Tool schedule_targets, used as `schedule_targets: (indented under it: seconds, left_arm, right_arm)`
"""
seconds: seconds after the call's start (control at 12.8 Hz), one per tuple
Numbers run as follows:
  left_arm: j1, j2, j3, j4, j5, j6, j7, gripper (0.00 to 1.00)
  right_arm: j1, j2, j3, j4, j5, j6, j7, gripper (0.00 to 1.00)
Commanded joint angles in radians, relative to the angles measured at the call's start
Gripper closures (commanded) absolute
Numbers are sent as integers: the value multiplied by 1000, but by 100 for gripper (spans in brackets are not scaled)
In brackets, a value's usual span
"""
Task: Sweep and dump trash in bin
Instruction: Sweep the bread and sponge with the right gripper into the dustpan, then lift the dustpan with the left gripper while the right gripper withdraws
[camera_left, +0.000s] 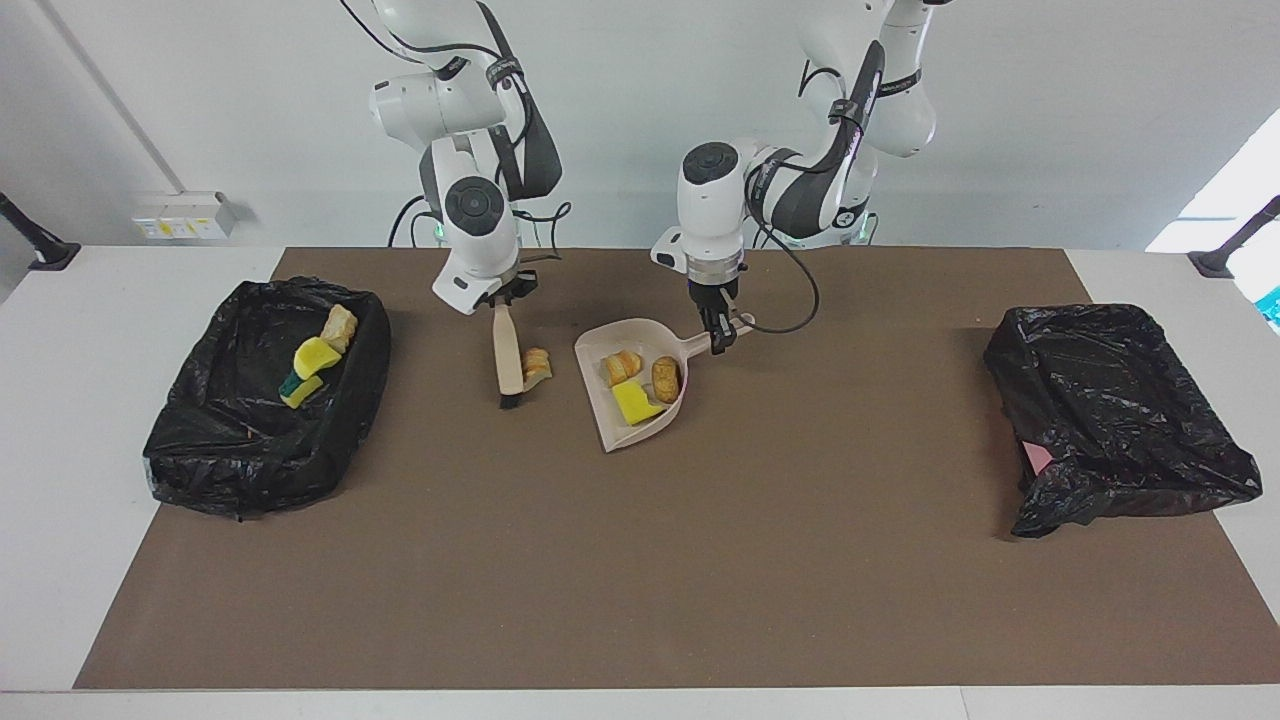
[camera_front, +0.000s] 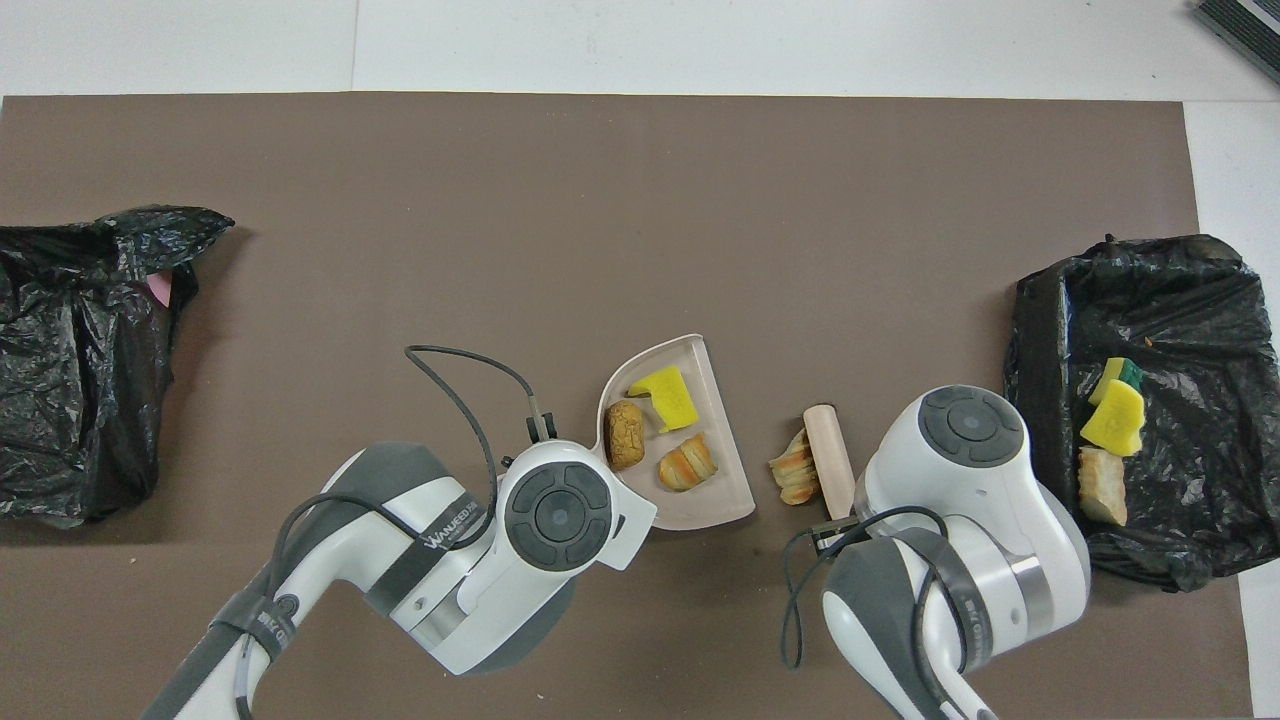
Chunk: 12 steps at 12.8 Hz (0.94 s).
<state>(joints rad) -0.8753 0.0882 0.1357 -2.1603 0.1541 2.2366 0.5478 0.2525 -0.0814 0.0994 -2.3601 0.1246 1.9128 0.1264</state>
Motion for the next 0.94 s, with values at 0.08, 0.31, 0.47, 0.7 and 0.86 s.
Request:
schedule_targets:
  seconds: [0.08,0.31,0.47,0.7,0.86]
  left_arm:
    - [-18,-22,10,-27,16,9,9,100]
    - [-10,-21,10,-30,15,37,12,100]
    - [15,-16,12,-33,9,50,9,100]
    - [83,-5,10,-20,-5,113,10,100]
    - [119,-5,10,20,-5,104,26,100]
  right_arm:
    - [59,2,2,-13,267,87,-71,100]
    - [57,-24,-1,53,314,42,-54,100]
    - [44,-78,-9,109,284,-44,1,100]
    - [27,-185,-9,152,88,-167,105,100]
    - [28,-247,-1,194,55,-335,156,100]
